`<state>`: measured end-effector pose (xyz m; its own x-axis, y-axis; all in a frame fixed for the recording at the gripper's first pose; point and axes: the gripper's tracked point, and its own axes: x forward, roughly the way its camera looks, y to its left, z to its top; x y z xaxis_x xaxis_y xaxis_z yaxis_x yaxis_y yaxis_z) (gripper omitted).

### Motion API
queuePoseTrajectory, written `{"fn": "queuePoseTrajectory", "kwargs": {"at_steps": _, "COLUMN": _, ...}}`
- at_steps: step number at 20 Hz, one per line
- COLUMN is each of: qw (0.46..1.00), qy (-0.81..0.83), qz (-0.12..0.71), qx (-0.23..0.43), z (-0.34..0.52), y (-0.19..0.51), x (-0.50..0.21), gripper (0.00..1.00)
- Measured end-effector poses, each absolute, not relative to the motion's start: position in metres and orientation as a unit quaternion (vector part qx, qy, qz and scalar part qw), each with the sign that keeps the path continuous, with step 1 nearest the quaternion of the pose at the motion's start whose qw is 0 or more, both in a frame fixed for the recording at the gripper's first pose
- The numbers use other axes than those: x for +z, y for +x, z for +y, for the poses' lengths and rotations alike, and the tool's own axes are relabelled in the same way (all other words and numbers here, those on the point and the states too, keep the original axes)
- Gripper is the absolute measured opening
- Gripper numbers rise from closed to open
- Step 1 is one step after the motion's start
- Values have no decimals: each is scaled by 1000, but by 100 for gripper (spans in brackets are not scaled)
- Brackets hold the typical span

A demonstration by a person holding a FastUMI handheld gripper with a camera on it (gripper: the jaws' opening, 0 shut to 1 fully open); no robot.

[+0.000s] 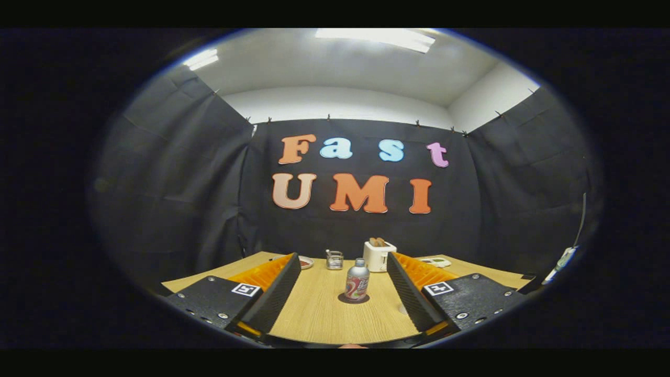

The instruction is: Take the bottle from table, then pour the juice into the cup, finally place the bottle on the coaster

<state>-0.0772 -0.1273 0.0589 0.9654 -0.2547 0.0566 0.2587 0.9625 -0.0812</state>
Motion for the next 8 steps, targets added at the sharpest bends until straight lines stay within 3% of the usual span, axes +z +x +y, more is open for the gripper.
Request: {"fn": "queuePoseTrajectory", "kwargs": {"at_steps": 8, "qw": 992, "qy": -46, "qz": 0, "qx": -117, "z": -123, "y": -79, "x": 53, "gripper": 98}}
